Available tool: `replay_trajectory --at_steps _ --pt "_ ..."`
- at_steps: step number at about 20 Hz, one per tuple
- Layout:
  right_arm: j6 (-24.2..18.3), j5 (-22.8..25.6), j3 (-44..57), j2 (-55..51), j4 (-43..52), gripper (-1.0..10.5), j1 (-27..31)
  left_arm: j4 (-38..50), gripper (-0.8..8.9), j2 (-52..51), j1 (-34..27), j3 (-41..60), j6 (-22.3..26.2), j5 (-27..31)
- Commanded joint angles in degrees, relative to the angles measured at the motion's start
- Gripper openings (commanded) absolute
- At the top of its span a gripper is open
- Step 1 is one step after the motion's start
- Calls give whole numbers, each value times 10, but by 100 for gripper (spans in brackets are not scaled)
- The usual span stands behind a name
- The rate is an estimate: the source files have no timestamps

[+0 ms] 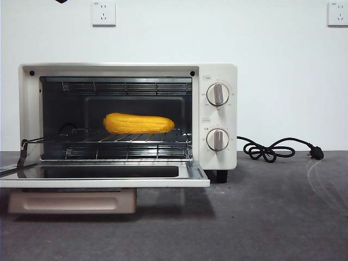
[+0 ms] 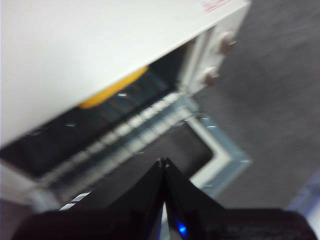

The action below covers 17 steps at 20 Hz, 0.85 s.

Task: Take the corn from the table,put the corn in the oven

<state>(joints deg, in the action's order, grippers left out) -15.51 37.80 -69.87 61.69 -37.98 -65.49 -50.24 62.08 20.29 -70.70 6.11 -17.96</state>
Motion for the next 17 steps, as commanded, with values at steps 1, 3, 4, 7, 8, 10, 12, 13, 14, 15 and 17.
replay_trajectory --at_steps 1,3,4,7,8,10,12,13,14,15,17 --pt "24 -52 -3 -29 -2 -16 36 1 -9 -7 -76 33 10 -124" --pt "26 -86 -3 -47 -3 -16 65 5 -9 -12 -129 63 11 -174" --pt "25 -103 -3 -53 -5 -16 76 9 -9 -12 -151 78 10 -196" --pt "26 -156 -3 -66 -18 -16 110 34 -9 -15 -219 136 9 -288" --pt "28 -175 -3 -68 -27 -16 123 47 -9 -15 -247 160 3 -332" --pt "38 -205 -3 -68 -40 -16 144 75 -9 -15 -289 195 -16 -389" --pt "42 -251 -3 -67 -55 -16 170 116 -9 -15 -332 233 -50 -413" --pt "47 -272 -3 -66 -59 -16 182 127 -8 -15 -348 246 -61 -410" --pt "52 -300 -3 -64 -63 -16 199 137 -9 -15 -366 261 -66 -403" --pt "55 -322 -3 -64 -66 -16 211 143 -8 -15 -379 272 -71 -398" --pt "55 -369 -3 -63 -72 -16 238 158 -9 -15 -398 292 -76 -384"
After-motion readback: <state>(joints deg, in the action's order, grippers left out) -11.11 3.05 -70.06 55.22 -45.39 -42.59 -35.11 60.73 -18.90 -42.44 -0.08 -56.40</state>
